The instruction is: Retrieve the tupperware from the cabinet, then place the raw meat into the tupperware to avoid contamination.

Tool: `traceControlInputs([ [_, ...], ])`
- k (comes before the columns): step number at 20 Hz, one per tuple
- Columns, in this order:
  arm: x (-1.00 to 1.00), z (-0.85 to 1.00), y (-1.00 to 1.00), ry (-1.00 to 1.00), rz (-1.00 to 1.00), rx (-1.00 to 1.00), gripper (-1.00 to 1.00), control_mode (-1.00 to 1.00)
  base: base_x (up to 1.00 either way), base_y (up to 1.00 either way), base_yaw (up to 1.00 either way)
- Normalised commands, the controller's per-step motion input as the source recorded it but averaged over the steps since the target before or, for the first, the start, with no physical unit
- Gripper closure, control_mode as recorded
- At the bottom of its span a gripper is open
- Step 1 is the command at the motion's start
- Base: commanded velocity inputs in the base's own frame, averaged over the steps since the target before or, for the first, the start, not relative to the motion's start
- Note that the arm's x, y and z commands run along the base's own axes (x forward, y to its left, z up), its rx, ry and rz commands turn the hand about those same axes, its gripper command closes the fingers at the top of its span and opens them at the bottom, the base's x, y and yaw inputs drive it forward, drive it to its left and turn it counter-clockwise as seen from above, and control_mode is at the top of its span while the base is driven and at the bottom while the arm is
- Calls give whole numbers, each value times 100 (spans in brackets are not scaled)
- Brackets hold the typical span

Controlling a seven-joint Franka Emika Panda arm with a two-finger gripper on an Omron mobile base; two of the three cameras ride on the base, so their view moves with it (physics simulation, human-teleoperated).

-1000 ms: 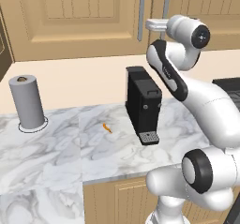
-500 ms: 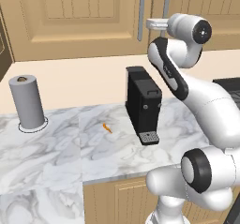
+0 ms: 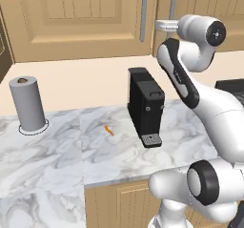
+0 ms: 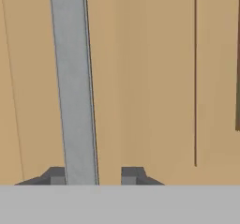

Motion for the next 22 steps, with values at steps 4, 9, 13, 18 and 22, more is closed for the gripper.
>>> traceControlInputs([
  [4, -50, 11, -64, -2, 0, 6, 100, -100, 0, 0, 0],
  [9, -51, 16, -68, 0, 0, 6, 100, -100, 0, 0, 0],
  [13, -52, 18, -67, 0, 0, 4, 100, -100, 0, 0, 0],
  [18, -55, 21, -68, 0, 0, 1, 100, -100, 0, 0, 0],
  [22, -62, 17, -73, 0, 0, 0, 100, -100, 0, 0, 0],
])
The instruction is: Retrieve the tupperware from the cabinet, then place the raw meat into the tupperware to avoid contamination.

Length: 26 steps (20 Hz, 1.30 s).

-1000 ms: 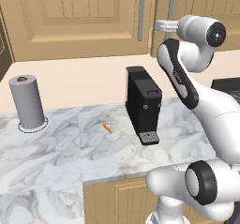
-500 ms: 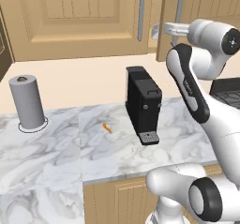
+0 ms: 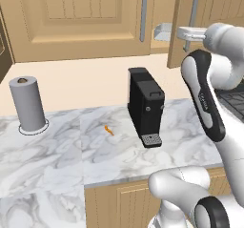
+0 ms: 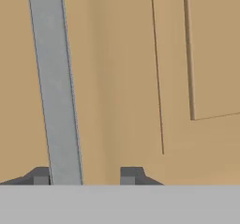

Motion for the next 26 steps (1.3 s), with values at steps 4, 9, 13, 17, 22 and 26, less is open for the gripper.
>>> traceControlInputs([
  [4, -68, 11, -78, 0, 0, 0, 100, -100, 0, 0, 0],
  [9, -67, 5, -82, 0, 1, 0, 100, -100, 0, 0, 0],
  [13, -64, 0, -82, 0, 1, 0, 100, -100, 0, 0, 0],
  [17, -55, 0, -79, 2, 2, 0, 100, -100, 0, 0, 0],
  [22, -45, 0, -78, 2, 3, 1, 100, -100, 0, 0, 0],
  [26, -13, 0, -33, 0, 4, 2, -100, -100, 0, 0, 0],
])
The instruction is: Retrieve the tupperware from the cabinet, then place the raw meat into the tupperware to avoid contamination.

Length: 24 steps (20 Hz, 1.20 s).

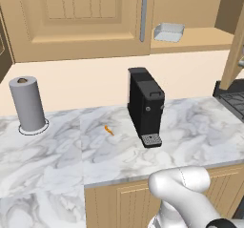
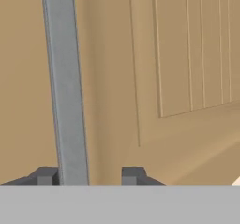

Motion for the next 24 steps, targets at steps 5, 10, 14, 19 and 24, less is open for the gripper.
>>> traceControlInputs([
  [5, -10, 4, -10, 0, 3, 2, -100, -100, 0, 0, 0],
  [10, -48, 18, -52, 0, 7, 9, -100, -100, 0, 0, 0],
  [14, -54, 10, -57, 0, 9, 8, -100, -100, 0, 0, 0],
  [19, -48, -2, -38, 0, 25, 4, -100, -100, 0, 0, 0],
  [24, -61, -32, -11, 0, 31, 0, -100, -100, 0, 0, 0],
])
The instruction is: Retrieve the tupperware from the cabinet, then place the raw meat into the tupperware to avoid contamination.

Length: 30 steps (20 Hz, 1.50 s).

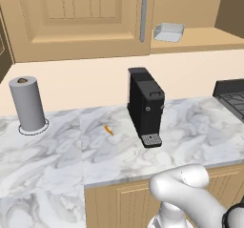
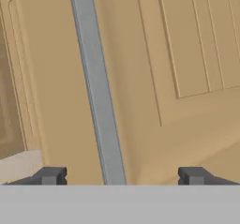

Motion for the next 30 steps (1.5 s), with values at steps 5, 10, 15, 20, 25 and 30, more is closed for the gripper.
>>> traceControlInputs([
  [5, -53, -66, 9, -1, 31, -5, -100, -100, 0, 0, 0],
  [10, -65, -22, 15, -8, 21, -2, -100, -100, 0, 0, 0],
  [15, -79, -6, 55, -4, 9, -11, -100, -100, 0, 0, 0],
  [20, -71, -41, 85, -5, 4, -29, -100, -100, 0, 0, 0],
  [25, -65, -70, 87, -3, 0, -40, -100, -100, 0, 0, 0],
  [30, -48, -27, 60, -14, -4, -33, -100, -100, 0, 0, 0],
])
